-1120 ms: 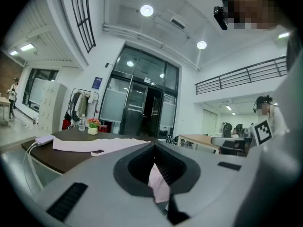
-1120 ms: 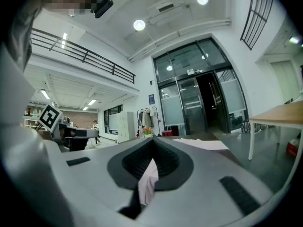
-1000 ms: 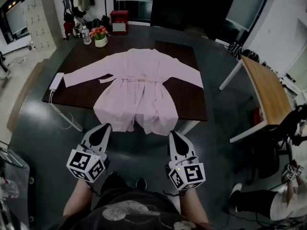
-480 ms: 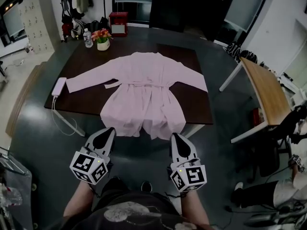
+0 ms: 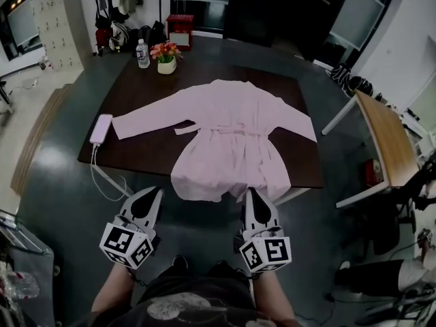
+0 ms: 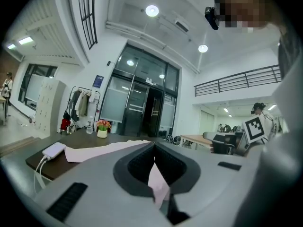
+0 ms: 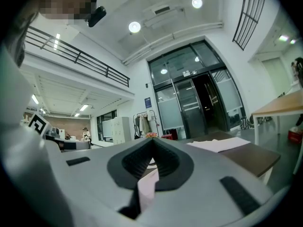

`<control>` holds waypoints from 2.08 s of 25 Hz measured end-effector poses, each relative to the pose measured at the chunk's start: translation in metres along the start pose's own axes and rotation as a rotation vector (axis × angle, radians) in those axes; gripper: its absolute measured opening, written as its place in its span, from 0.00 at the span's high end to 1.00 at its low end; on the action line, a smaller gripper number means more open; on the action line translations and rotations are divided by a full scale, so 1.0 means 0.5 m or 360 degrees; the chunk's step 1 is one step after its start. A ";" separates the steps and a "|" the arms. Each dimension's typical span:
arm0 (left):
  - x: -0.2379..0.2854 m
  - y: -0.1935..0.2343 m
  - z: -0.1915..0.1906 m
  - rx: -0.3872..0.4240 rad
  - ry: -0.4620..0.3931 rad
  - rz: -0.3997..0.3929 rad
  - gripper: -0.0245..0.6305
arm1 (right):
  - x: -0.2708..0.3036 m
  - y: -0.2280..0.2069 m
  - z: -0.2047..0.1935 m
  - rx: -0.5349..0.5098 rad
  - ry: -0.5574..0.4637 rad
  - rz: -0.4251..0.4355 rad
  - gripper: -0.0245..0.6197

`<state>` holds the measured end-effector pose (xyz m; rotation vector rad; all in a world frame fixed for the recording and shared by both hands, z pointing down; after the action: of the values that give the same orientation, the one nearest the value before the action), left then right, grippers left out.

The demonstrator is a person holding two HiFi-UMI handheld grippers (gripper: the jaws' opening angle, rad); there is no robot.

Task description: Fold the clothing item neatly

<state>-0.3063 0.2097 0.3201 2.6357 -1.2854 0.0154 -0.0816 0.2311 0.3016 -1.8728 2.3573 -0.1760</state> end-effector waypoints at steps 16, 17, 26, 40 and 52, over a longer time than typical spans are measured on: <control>0.147 0.156 0.024 -0.0078 -0.0023 0.0361 0.95 | 0.271 -0.014 -0.087 -0.0035 0.0165 0.0364 0.98; 0.150 0.168 0.029 -0.0079 -0.0029 0.0403 0.95 | 0.289 -0.013 -0.088 -0.0023 0.0170 0.0392 0.98; 0.132 0.286 -0.001 -0.0160 0.0025 0.0700 0.95 | 0.407 0.084 -0.152 -0.0018 0.0305 0.0690 0.98; 0.202 0.629 -0.097 -0.0097 0.0287 0.0809 0.95 | 0.678 0.304 -0.312 -0.0133 0.0574 0.0732 0.98; 0.213 0.802 -0.194 -0.0290 0.0429 0.0820 0.95 | 0.820 0.553 -0.548 -0.0392 0.1032 0.1169 0.88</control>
<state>-0.5451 -0.0946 0.4987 2.0079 -1.7253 0.3040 -0.4856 -0.1025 0.5144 -0.9610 3.4628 -0.4828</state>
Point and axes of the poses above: the fingertips, and each gripper's own axes: x forward along the fingers, y to its left, z out of its top, the point moved 1 cm from there along -x, backward along the fingers
